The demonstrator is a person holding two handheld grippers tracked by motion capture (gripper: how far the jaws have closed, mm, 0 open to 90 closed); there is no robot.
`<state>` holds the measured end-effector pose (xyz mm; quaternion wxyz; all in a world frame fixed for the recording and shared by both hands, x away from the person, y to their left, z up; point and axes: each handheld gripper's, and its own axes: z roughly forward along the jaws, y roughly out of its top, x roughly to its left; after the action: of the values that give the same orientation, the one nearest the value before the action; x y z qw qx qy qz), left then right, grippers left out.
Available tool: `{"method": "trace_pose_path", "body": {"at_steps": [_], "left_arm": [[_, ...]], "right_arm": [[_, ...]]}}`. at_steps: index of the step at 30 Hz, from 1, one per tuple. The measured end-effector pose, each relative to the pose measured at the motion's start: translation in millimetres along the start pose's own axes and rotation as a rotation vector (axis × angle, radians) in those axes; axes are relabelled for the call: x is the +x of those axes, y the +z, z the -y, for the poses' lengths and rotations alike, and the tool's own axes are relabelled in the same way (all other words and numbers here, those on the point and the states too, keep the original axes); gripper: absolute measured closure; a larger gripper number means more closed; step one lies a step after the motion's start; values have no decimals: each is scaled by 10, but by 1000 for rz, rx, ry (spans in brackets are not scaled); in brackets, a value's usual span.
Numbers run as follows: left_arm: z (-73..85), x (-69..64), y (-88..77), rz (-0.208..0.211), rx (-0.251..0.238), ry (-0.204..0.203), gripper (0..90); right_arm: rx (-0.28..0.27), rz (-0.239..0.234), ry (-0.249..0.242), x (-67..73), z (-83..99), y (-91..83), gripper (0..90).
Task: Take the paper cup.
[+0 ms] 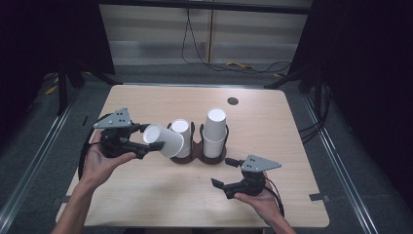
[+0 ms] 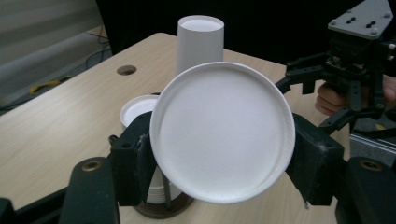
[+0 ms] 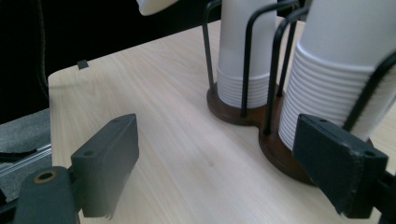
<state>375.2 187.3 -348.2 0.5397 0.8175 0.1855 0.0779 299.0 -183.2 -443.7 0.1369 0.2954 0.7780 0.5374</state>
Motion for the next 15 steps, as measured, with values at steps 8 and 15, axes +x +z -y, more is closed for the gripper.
{"method": "trace_pose_path", "body": {"at_steps": [8, 15], "left_arm": [[57, -62, 72, 42, 3, 1, 331], [141, -103, 186, 85, 31, -9, 332]], "right_arm": [[-28, -37, -26, 46, -139, 143, 139], [-38, -64, -44, 114, -167, 233, 138]]}}
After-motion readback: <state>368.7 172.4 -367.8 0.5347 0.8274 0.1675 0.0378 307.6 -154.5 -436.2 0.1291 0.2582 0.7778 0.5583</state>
